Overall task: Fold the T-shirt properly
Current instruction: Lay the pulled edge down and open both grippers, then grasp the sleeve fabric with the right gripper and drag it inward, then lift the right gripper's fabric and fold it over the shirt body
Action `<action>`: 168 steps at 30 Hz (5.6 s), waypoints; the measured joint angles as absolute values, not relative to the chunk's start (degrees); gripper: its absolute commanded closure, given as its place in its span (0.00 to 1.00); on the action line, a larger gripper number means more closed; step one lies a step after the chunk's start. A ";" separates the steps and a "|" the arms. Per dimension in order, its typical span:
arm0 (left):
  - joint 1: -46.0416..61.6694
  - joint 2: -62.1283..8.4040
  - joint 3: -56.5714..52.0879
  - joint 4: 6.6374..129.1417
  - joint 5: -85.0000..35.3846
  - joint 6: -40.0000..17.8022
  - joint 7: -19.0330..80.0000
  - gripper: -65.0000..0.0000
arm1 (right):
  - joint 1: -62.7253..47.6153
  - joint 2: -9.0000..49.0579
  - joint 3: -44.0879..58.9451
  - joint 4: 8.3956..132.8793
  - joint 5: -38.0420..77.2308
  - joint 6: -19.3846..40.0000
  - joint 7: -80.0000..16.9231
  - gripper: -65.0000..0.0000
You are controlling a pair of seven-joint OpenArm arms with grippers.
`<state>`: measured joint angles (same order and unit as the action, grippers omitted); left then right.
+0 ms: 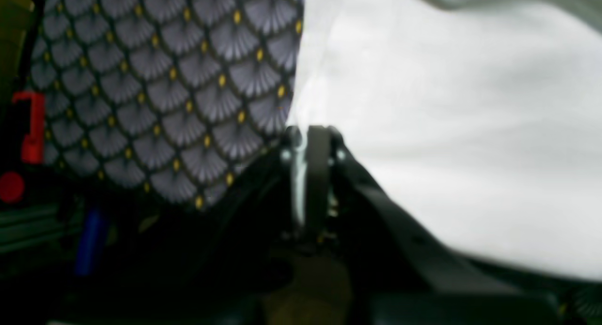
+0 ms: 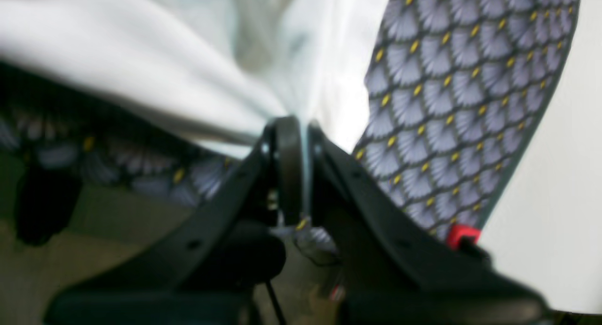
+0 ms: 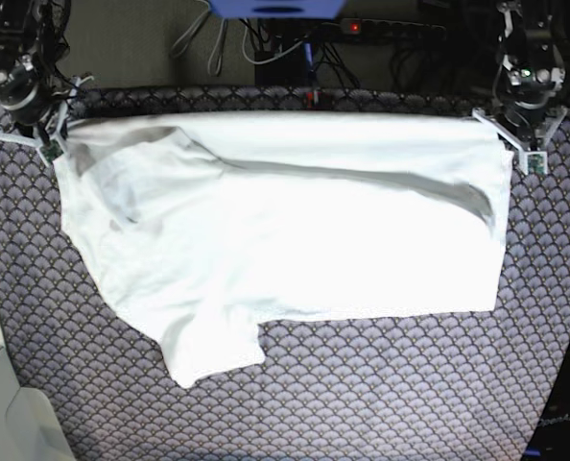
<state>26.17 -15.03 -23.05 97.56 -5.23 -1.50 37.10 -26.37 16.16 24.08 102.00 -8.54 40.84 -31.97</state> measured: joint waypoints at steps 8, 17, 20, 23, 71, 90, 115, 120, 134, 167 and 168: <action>25.85 -14.92 -23.05 97.49 -4.95 -1.21 36.99 0.95 | -26.44 14.41 23.24 101.80 -9.21 40.71 -33.23 0.94; 26.24 -15.77 -22.46 97.86 -4.05 -0.12 37.34 0.59 | -26.39 14.48 23.51 102.35 -9.87 40.69 -35.99 0.55; 26.79 -16.05 -21.67 98.17 -4.14 -0.45 36.77 0.46 | -26.57 14.46 23.62 104.92 -10.09 40.64 -36.05 0.55; 27.31 -16.78 -21.19 98.21 -4.05 -0.34 36.95 0.34 | -27.11 14.44 24.91 107.44 -9.43 40.62 -35.57 0.55; 24.27 -14.87 -26.41 104.36 -3.46 -0.21 37.54 0.30 | -20.80 11.57 16.05 108.03 -10.20 40.45 -36.18 0.72; 24.25 -14.90 -26.41 104.36 -3.49 -0.23 37.50 0.30 | -16.69 10.81 15.68 103.26 -10.20 40.42 -35.97 1.00; 24.32 -14.92 -26.55 104.42 -3.46 -0.21 37.50 0.30 | 0.78 7.42 3.51 107.13 -10.22 40.45 -52.97 1.00; 24.43 -14.92 -26.57 104.42 -3.44 -0.23 37.50 0.30 | 3.68 6.85 -0.36 106.56 -10.28 40.42 -54.78 1.00; 24.91 -15.05 -26.65 104.42 -3.46 -0.21 37.52 0.30 | 9.80 4.27 -0.86 94.56 -10.46 40.45 -54.83 1.00; 24.97 -14.87 -26.52 104.49 -3.44 -0.23 37.52 0.30 | 8.84 6.37 -0.51 108.71 -11.70 40.23 -60.99 0.51; 24.93 -14.87 -26.52 104.49 -3.42 -0.25 37.52 0.30 | 7.62 6.94 -0.38 110.80 -11.60 40.25 -60.53 0.54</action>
